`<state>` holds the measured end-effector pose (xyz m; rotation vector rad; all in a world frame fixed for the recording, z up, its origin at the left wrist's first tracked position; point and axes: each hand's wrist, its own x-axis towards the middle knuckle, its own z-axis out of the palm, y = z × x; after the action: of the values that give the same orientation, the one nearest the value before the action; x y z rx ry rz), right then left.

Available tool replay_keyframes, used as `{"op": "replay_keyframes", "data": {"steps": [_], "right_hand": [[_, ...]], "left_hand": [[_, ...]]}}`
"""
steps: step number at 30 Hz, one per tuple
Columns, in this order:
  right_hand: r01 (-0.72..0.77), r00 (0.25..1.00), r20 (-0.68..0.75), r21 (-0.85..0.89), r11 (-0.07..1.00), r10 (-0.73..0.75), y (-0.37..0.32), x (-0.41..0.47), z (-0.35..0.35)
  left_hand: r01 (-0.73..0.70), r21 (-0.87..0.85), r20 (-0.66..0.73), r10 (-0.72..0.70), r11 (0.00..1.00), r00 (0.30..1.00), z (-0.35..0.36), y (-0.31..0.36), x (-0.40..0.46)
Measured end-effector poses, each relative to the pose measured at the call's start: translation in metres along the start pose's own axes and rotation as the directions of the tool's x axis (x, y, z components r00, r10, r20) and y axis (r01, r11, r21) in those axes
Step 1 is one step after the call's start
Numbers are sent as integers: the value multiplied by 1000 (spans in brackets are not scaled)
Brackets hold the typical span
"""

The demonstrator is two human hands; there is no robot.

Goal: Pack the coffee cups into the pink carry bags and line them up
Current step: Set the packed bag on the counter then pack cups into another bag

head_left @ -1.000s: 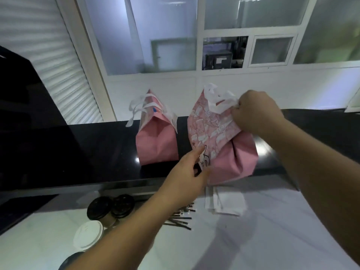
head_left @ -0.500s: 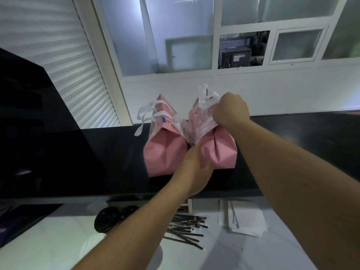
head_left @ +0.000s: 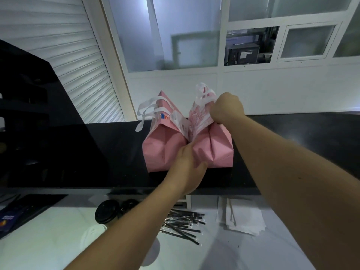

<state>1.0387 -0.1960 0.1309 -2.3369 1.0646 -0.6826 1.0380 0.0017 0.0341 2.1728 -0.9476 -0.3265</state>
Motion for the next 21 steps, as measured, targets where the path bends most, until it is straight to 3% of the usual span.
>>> {"op": "replay_keyframes", "data": {"steps": [7,16,21], "right_hand": [[45,992,119,-52,998,-39,14,-26,-31],[130,984,131,-53,990,-122,51,-97,-75],[170,979,140,-192,966,-145,105,-155,-69]], "left_hand": [[3,65,-23,-1,998,1000,-3,12,-28],[-20,105,-4,21,994,1000,15,32,-69],[-96,209,87,80,973,993,46,28,-91]]}}
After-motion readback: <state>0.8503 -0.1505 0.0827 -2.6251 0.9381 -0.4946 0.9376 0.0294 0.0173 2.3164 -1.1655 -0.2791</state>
